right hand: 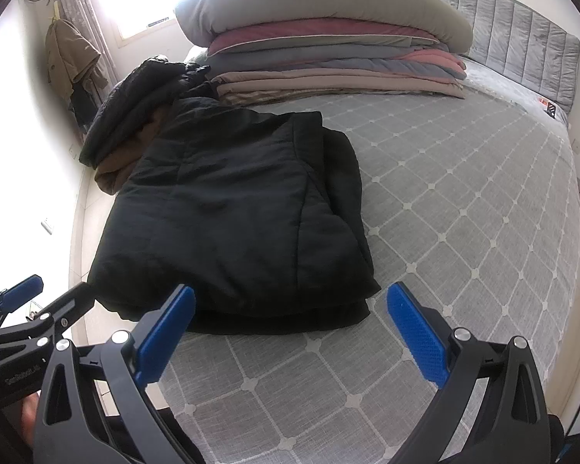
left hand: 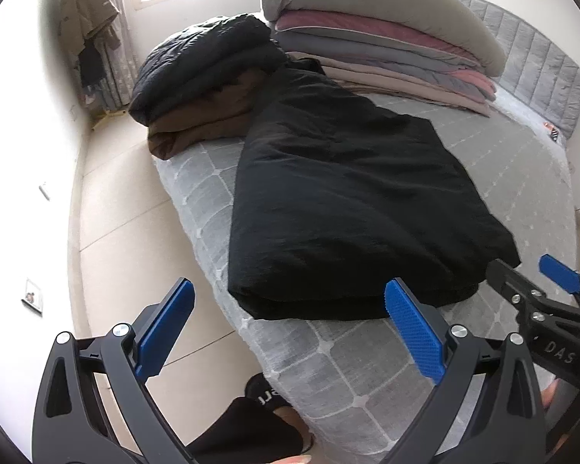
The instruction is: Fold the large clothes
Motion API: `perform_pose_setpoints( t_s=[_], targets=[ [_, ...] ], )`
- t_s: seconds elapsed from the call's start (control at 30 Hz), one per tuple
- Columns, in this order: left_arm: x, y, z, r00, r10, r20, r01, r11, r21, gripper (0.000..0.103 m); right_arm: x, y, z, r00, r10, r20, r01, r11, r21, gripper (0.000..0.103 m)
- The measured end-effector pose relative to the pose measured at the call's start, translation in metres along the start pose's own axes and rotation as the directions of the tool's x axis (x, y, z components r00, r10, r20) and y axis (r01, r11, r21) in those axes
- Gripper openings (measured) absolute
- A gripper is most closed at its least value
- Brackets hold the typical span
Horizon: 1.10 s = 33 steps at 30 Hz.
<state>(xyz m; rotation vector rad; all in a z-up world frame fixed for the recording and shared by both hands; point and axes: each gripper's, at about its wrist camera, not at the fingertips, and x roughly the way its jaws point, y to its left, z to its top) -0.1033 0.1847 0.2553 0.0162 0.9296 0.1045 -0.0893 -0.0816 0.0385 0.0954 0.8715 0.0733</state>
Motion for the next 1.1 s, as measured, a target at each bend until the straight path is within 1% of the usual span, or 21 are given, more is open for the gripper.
perform_pose_setpoints(
  t_s=[0.17, 0.3, 0.43, 0.5, 0.57, 0.63, 0.67, 0.73, 0.8, 0.87, 0.9, 0.93, 1.03, 1.1],
  targets=[
    [0.003, 0.002, -0.002, 1.0, 0.014, -0.011, -0.015, 1.0, -0.013, 0.095, 0.001, 0.0, -0.001, 1.0, 0.003, -0.004, -0.003, 1.0, -0.005, 0.096],
    [0.004, 0.003, -0.003, 1.0, -0.009, -0.015, 0.009, 1.0, -0.024, 0.095, 0.003, 0.0, 0.0, 1.0, 0.006, -0.005, -0.006, 1.0, -0.002, 0.096],
    [0.005, 0.004, -0.003, 1.0, -0.01, -0.011, 0.009, 1.0, -0.029, 0.095, 0.003, -0.001, 0.0, 1.0, 0.012, -0.005, -0.012, 1.0, -0.001, 0.096],
    [0.003, 0.005, -0.004, 1.0, -0.02, 0.008, 0.02, 0.999, -0.04, 0.095, 0.003, 0.0, -0.001, 1.0, 0.024, -0.003, -0.024, 1.0, -0.004, 0.096],
    [-0.003, 0.005, -0.006, 0.998, -0.029, 0.049, 0.031, 0.998, -0.049, 0.095, 0.003, 0.002, -0.002, 1.0, 0.029, -0.003, -0.029, 0.999, -0.013, 0.096],
    [-0.007, 0.003, -0.006, 0.997, 0.009, 0.074, -0.005, 0.999, -0.049, 0.095, 0.003, 0.003, -0.002, 1.0, 0.025, -0.003, -0.025, 1.0, -0.017, 0.096],
    [-0.008, 0.002, -0.005, 0.996, 0.028, 0.079, -0.024, 0.999, -0.047, 0.095, 0.003, 0.003, -0.002, 1.0, 0.025, -0.002, -0.025, 1.0, -0.016, 0.096],
    [-0.009, -0.002, -0.005, 0.996, 0.034, 0.087, -0.032, 0.999, -0.023, 0.095, 0.002, 0.003, -0.002, 1.0, 0.025, 0.0, -0.025, 1.0, -0.016, 0.096],
    [-0.01, -0.007, -0.006, 0.995, 0.019, 0.093, -0.02, 1.0, 0.009, 0.095, 0.001, 0.002, -0.003, 1.0, 0.023, 0.005, -0.023, 1.0, -0.014, 0.096],
    [-0.011, -0.013, -0.007, 0.997, -0.016, 0.077, 0.013, 0.999, 0.037, 0.095, -0.001, -0.001, -0.003, 1.0, 0.016, 0.011, -0.016, 1.0, -0.006, 0.096],
    [-0.011, -0.015, -0.008, 0.997, -0.022, 0.069, 0.019, 0.999, 0.038, 0.095, -0.002, -0.003, -0.004, 1.0, 0.016, 0.014, -0.016, 1.0, 0.001, 0.096],
    [-0.012, -0.017, -0.008, 0.998, -0.019, 0.062, 0.017, 0.999, 0.039, 0.095, -0.004, -0.006, -0.004, 1.0, 0.02, 0.015, -0.021, 1.0, 0.007, 0.096],
    [-0.017, -0.023, -0.01, 0.997, -0.004, 0.079, 0.0, 0.999, 0.052, 0.095, -0.009, -0.013, -0.005, 0.999, 0.029, 0.026, -0.03, 0.999, 0.021, 0.096],
    [-0.02, -0.025, -0.011, 0.997, -0.009, 0.083, 0.005, 0.999, 0.052, 0.095, -0.013, -0.017, -0.007, 0.999, 0.024, 0.035, -0.025, 0.999, 0.027, 0.096]
  ],
)
